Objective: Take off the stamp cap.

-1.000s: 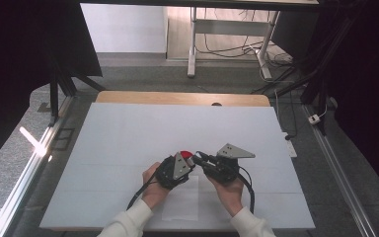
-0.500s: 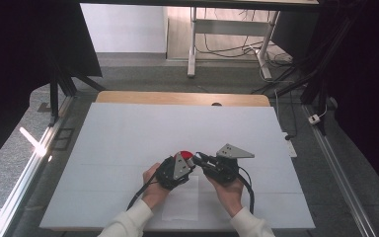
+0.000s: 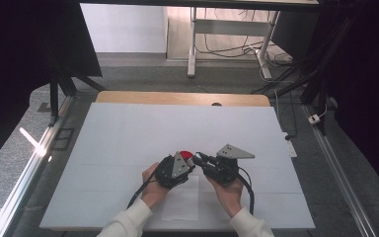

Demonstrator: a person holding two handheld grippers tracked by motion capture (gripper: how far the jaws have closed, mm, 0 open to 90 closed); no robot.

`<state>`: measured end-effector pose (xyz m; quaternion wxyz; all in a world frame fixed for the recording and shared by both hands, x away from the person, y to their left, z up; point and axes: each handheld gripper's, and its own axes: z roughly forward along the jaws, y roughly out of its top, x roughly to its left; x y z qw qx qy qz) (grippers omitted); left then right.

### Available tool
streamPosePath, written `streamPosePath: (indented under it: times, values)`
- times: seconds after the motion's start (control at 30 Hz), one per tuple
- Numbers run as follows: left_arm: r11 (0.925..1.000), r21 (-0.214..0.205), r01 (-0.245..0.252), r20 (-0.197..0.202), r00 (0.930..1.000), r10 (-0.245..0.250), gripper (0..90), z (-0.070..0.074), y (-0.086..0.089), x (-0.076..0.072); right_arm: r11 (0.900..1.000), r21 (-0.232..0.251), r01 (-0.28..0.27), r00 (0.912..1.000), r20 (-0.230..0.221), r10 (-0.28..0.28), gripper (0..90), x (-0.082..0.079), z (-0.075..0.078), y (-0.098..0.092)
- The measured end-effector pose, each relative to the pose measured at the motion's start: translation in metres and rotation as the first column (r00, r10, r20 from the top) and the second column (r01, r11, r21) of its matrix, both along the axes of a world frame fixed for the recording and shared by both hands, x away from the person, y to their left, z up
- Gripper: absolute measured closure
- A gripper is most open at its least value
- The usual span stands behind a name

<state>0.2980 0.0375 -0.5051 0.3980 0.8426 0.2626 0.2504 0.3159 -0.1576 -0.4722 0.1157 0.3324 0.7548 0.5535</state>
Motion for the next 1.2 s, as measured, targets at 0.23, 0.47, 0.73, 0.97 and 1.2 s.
streamPosePath:
  times: [0.23, 0.47, 0.73, 0.97, 1.2]
  values:
    - [0.9983, 0.059, 0.005, 0.036, 0.9993, -0.007, 66.2, 0.000, -0.002, -0.002, 1.0000, -0.006, -0.007, 0.9997, -0.023, 0.007, 75.2, 0.002, 0.001, -0.001]
    - [0.9929, 0.118, 0.008, 0.011, 0.9999, -0.009, 66.3, -0.006, -0.002, 0.000, 0.9996, 0.000, 0.028, 0.9996, 0.011, -0.028, 75.4, 0.003, 0.008, -0.008]
    - [0.9997, 0.021, -0.013, -0.003, 0.9999, 0.013, 66.2, -0.003, 0.007, 0.003, 0.9995, 0.017, 0.028, 0.9996, -0.003, -0.028, 75.3, 0.005, 0.010, -0.015]
    - [0.9996, -0.015, -0.026, -0.010, 0.9996, 0.025, 66.0, -0.001, 0.011, 0.004, 0.9995, 0.024, 0.019, 0.9998, 0.000, -0.019, 75.3, 0.006, 0.010, -0.016]
    - [0.9993, -0.025, -0.028, -0.011, 0.9996, 0.027, 65.9, 0.001, 0.015, 0.003, 0.9995, 0.031, 0.006, 1.0000, 0.000, -0.006, 75.2, 0.005, 0.008, -0.016]
